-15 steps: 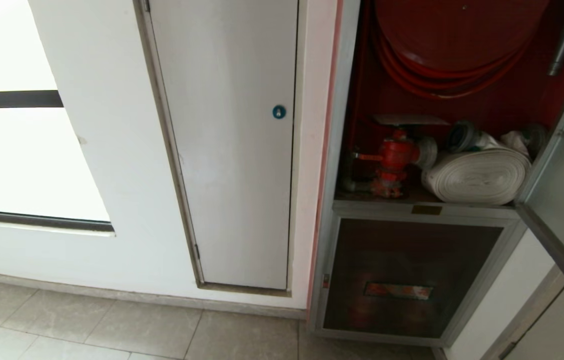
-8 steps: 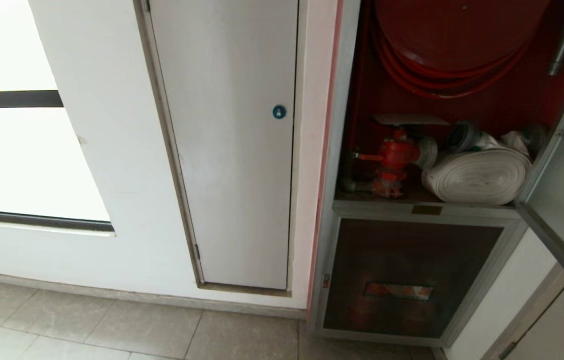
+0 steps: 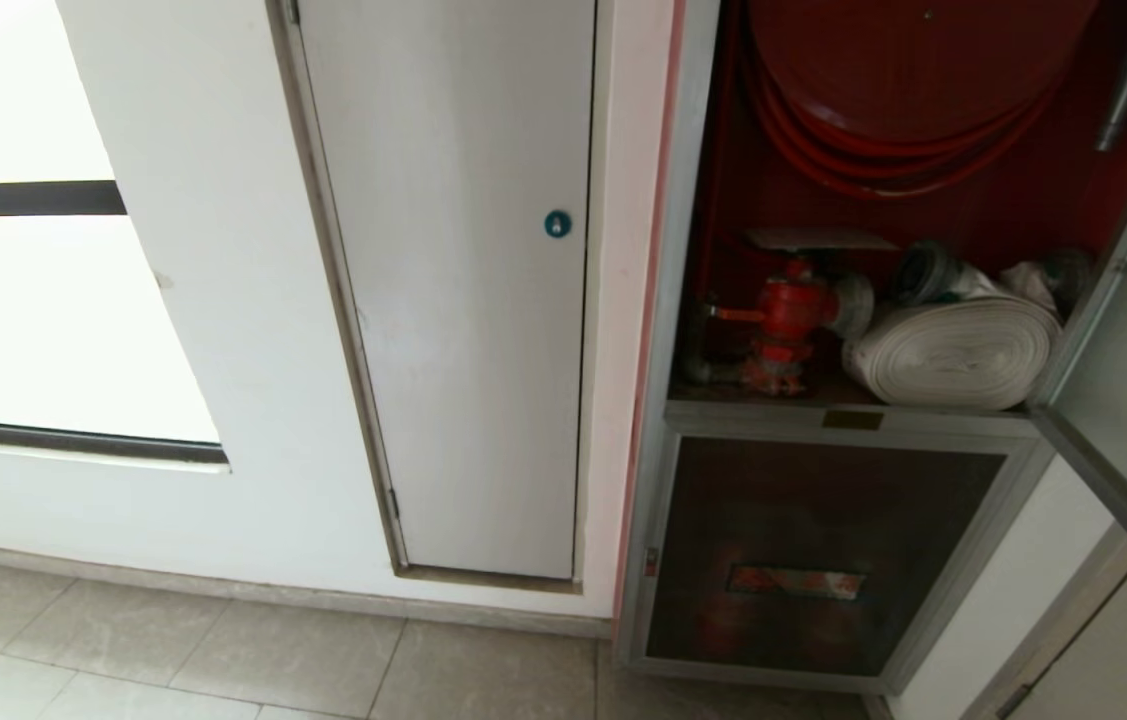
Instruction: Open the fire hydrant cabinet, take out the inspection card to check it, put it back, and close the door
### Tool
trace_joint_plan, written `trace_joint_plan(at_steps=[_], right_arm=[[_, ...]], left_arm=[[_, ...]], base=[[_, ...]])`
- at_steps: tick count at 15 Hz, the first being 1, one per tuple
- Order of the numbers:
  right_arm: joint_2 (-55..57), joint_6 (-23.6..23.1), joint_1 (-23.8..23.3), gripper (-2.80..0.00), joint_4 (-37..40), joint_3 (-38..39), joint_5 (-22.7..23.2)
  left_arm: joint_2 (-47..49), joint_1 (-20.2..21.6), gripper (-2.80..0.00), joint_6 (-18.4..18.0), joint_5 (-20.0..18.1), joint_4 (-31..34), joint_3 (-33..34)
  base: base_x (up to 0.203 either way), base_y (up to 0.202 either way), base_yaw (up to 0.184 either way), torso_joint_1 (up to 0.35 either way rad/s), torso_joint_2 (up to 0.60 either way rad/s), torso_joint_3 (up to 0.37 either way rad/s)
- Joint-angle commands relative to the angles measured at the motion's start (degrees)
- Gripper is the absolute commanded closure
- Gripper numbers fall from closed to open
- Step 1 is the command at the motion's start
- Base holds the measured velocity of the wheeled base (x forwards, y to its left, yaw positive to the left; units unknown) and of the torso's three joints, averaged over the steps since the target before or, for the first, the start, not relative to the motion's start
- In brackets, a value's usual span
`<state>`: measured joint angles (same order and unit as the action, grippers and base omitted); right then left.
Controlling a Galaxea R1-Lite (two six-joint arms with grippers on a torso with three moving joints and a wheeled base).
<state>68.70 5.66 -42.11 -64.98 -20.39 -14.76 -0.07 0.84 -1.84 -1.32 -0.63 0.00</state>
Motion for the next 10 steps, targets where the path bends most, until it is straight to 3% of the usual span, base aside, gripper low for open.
trace_joint_plan(at_steps=[1, 3, 7, 10], right_arm=[[-3.89, -0.04, 6.55, 0.00, 5.36, -0.02, 0.34], [-9.77, -0.02, 13.06, 0.00, 16.15, -0.64, 3.01], [-20.07, 0.00, 21.24, 0.00, 36.78, -5.74, 7.97], [-30.11, -0.76, 25.17, 0.00, 56.98, -8.83, 15.69]], left_arm=[[0.06, -0.01, 0.00, 0.00, 0.00, -0.03, 0.35], [0.07, 0.04, 0.00, 0.00, 0.00, -0.04, 0.35], [0.02, 0.04, 0.00, 0.00, 0.00, -0.06, 0.35], [0.07, 0.04, 0.00, 0.00, 0.00, 0.02, 0.35]], base=[[0.000, 0.000, 0.000, 0.000, 0.00, 0.000], [0.000, 0.000, 0.000, 0.000, 0.00, 0.000], [0.000, 0.000, 0.000, 0.000, 0.00, 0.000], [0.000, 0.000, 0.000, 0.000, 0.00, 0.000]])
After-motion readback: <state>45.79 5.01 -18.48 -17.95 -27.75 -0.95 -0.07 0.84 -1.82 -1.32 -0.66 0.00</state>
